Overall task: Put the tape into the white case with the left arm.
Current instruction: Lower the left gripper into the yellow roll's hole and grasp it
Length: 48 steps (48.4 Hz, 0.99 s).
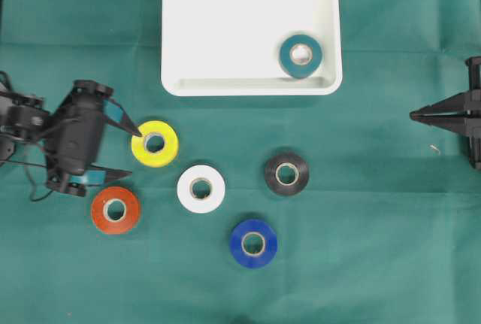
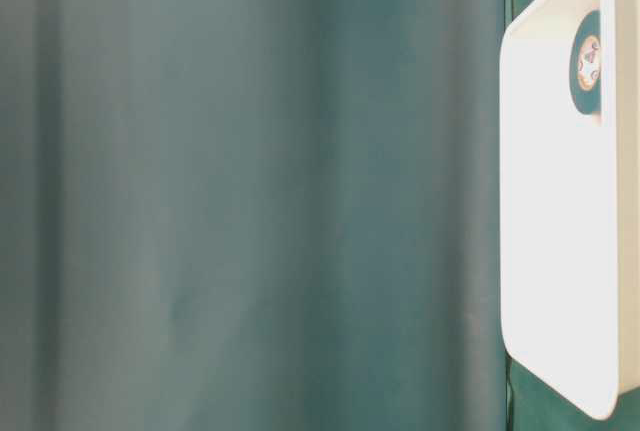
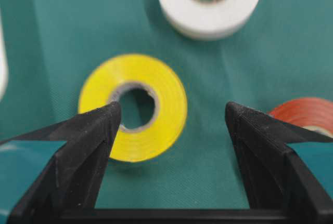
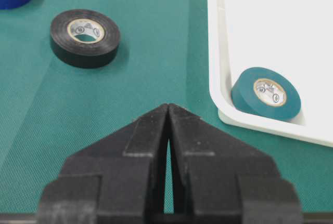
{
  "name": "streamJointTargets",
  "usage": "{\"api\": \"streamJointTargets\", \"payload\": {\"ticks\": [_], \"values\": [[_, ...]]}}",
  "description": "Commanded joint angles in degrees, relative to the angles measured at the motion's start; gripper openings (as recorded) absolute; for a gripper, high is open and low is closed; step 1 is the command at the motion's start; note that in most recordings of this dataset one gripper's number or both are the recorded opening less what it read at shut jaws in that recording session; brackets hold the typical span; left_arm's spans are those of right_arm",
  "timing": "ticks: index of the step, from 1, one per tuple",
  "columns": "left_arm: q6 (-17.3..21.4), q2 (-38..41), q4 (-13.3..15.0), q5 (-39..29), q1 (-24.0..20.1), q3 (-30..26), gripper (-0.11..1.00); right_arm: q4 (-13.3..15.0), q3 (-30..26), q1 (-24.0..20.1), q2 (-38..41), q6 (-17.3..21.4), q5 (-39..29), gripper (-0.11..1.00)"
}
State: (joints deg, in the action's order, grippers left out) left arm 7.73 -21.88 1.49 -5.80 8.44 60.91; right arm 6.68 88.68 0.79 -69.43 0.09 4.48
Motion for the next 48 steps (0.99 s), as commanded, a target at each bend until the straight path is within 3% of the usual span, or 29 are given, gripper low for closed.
{"api": "streamJointTargets", "payload": {"ticks": [1,19,39,45,48], "values": [[0.0,2.7,0.1,1.1,0.2,-2.3,0.80,0.1,-0.5,0.0,0.3,0.2,0.4,-0.09],[-0.1,14.3,0.1,2.2,0.2,-6.3,0.81,0.0,-0.4,0.0,0.4,0.2,0.6,-0.09],[-0.1,19.3,0.1,2.3,0.1,-7.5,0.80,0.1,-0.4,0.0,0.4,0.2,0.5,-0.09],[-0.1,19.3,0.0,2.7,0.1,-7.6,0.76,0.1,-0.4,0.0,0.4,0.2,0.6,-0.09],[0.0,19.0,0.1,2.9,0.1,-7.5,0.68,0.0,-0.4,0.0,0.4,0.2,0.6,-0.09]]}}
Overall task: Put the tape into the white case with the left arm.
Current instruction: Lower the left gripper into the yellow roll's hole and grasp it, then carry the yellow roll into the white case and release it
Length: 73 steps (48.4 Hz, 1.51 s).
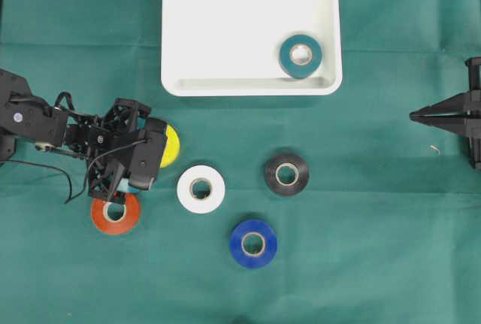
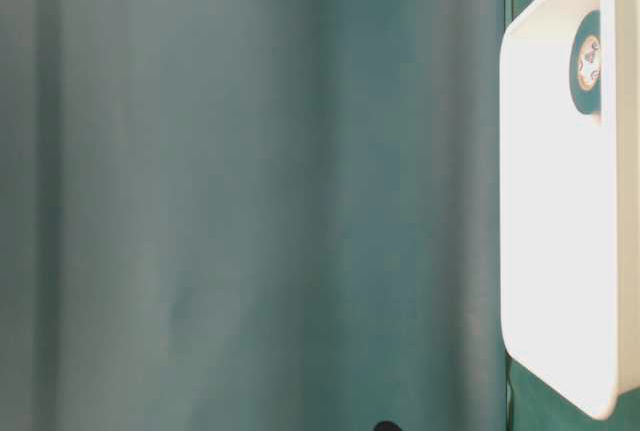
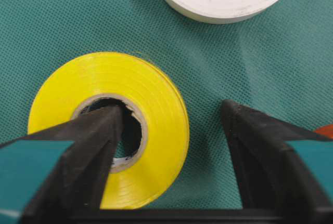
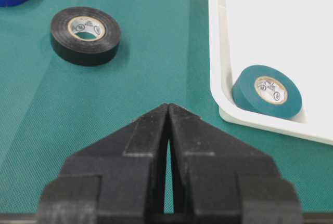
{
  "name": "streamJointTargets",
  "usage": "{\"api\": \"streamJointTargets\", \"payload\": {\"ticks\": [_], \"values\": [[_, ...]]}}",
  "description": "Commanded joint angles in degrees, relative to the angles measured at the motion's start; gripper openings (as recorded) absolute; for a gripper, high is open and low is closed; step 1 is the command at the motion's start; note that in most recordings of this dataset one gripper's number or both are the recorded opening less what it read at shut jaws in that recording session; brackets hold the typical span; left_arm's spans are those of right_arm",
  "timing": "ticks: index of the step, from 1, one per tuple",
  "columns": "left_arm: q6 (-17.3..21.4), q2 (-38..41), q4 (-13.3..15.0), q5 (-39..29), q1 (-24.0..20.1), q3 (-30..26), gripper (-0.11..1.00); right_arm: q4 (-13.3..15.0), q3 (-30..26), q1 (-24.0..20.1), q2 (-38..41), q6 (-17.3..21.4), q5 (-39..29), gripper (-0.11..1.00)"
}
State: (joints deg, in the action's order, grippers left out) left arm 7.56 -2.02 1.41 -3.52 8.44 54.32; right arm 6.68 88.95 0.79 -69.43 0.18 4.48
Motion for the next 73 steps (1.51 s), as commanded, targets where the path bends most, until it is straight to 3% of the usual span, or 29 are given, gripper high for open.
{"api": "streamJointTargets", "payload": {"ticks": [1,7,9,29,55,63,73], "values": [[0.2,-1.0,0.2,0.6,0.1,-1.0,0.64,0.1,-0.6,0.0,0.3,0.1,0.6,-0.09],[0.2,-1.3,0.2,0.5,0.1,-0.9,0.31,0.1,-0.5,0.0,0.3,0.1,0.6,-0.09],[0.3,-1.5,0.2,0.5,0.1,-0.8,0.26,0.1,-0.6,0.0,0.3,0.1,0.6,-0.09],[0.1,-3.6,0.2,0.1,0.4,-1.7,0.26,0.1,-0.6,0.0,0.4,0.1,0.6,-0.09],[0.7,-10.2,0.0,-6.2,0.0,-5.7,0.26,0.1,-0.6,0.0,0.3,0.1,0.6,-0.09],[1.5,-9.8,-0.1,-6.2,-2.6,-6.5,0.26,0.1,-0.6,0.0,0.3,0.1,0.6,-0.09],[4.3,-9.3,-0.1,-6.2,-9.8,-7.7,0.26,0.1,-0.5,0.0,0.3,0.1,0.6,-0.09]]}}
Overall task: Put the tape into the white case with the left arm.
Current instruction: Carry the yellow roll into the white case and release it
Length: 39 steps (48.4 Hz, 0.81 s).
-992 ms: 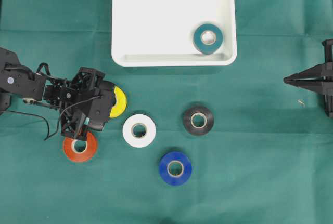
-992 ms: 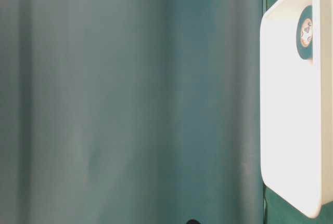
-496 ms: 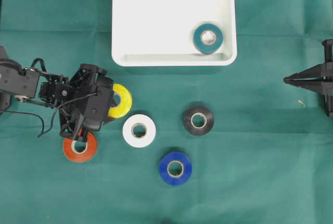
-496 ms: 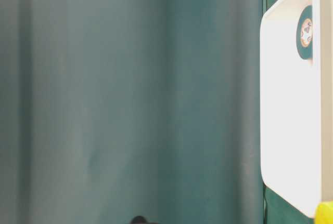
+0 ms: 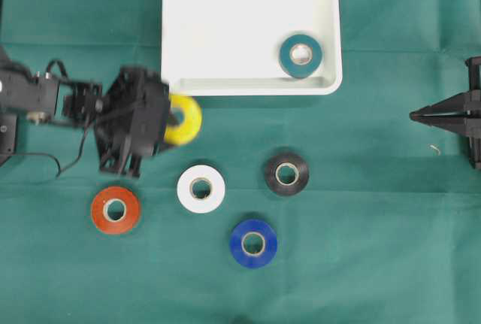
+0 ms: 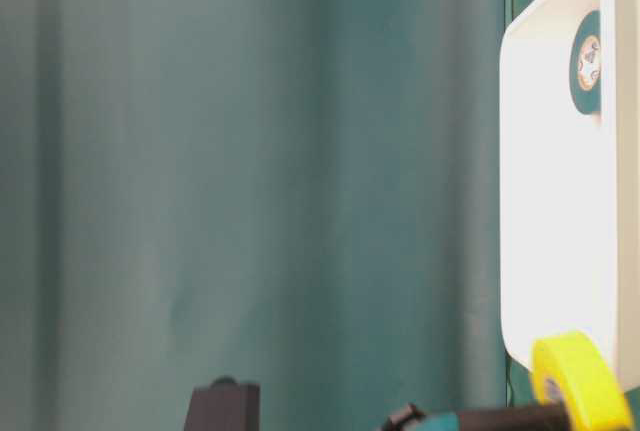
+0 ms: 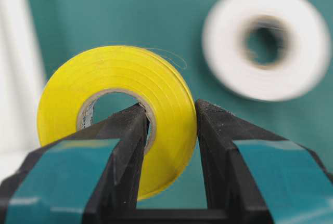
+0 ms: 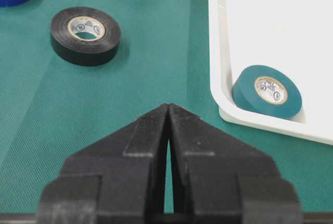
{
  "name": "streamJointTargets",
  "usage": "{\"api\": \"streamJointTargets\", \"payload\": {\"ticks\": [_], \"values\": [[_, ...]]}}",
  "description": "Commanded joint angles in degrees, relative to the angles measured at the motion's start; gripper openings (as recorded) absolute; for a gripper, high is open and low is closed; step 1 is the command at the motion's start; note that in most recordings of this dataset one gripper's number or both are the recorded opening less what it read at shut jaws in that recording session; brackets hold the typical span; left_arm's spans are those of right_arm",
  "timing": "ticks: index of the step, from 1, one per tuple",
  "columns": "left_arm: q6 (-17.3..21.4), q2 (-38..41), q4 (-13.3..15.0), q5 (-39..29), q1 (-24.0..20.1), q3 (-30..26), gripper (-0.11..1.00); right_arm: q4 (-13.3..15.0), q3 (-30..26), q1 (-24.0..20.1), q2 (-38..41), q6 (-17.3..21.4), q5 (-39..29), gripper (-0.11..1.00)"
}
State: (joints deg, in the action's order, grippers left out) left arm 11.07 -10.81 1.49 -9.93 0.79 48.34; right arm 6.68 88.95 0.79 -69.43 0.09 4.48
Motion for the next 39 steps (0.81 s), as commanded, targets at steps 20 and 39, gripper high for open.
{"api": "streamJointTargets", "payload": {"ticks": [20,39], "values": [[9.2,5.1,-0.2,0.5,-12.9,-7.0,0.26,0.1,-0.6,0.0,0.4,0.2,0.6,-0.09],[10.0,11.2,-0.2,0.5,-15.2,-10.3,0.26,0.1,-0.5,0.0,0.4,0.2,0.6,-0.09]]}}
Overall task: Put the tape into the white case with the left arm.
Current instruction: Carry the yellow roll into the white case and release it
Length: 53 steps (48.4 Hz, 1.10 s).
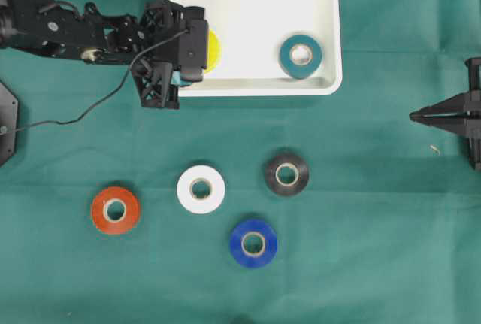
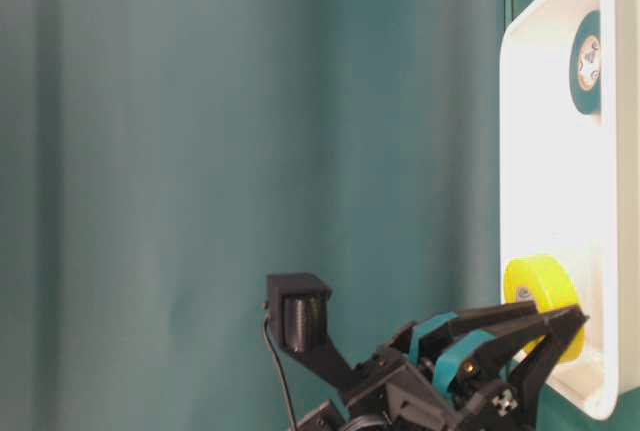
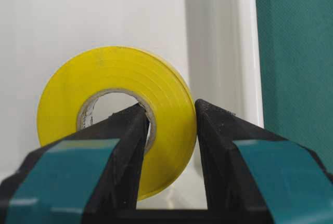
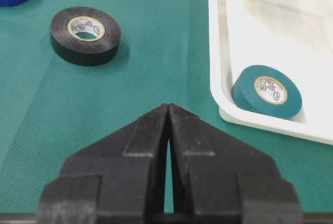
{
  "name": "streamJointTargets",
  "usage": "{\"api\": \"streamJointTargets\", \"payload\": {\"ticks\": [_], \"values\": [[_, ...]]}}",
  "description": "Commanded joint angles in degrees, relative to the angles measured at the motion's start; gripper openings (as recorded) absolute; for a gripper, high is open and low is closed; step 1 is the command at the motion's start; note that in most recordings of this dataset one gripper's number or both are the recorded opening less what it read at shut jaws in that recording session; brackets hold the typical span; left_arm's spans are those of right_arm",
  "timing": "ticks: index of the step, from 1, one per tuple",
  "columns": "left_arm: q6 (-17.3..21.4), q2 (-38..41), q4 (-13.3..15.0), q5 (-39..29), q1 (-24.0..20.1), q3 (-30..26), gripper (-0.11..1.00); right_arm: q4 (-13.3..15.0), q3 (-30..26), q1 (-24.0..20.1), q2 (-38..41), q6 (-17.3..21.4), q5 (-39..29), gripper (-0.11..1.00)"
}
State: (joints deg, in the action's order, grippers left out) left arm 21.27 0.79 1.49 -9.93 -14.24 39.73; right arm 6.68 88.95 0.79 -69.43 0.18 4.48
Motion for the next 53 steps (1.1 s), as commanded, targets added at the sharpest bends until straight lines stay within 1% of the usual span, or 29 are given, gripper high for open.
{"api": "streamJointTargets", "payload": {"ticks": [1,29,31,32,39,41,43,47,53], "values": [[-0.2,-0.4,-0.2,0.4,-0.1,-1.8,0.26,0.1,-0.6,0.0,0.4,0.1,0.6,-0.09],[-0.7,-0.4,-0.1,0.5,-0.2,-1.2,0.27,0.1,-0.5,0.0,0.4,0.1,0.6,-0.09],[-0.7,-0.4,-0.2,0.5,-0.1,-1.1,0.32,0.1,-0.5,0.0,0.3,0.1,0.6,-0.09],[-0.7,-0.4,-0.2,0.5,-0.1,-1.1,0.40,0.1,-0.5,0.0,0.3,0.1,0.6,-0.09],[-0.7,-0.6,-0.2,0.5,-0.1,-0.4,0.82,0.1,-0.5,0.0,0.4,0.1,0.6,-0.09],[-0.7,-0.8,-0.2,0.5,-0.2,-0.1,0.91,0.1,-0.6,0.0,0.3,0.1,0.6,-0.09],[-0.8,-1.1,-0.2,0.5,-0.2,0.2,0.93,0.1,-0.5,0.0,0.3,0.1,0.6,-0.09],[-0.8,-1.5,-0.2,0.5,-0.2,0.4,0.89,0.1,-0.5,0.0,0.4,0.1,0.6,-0.09],[-0.8,-2.5,-0.1,0.5,-0.1,0.8,0.89,0.1,-0.6,0.0,0.4,0.1,0.6,-0.09]]}}
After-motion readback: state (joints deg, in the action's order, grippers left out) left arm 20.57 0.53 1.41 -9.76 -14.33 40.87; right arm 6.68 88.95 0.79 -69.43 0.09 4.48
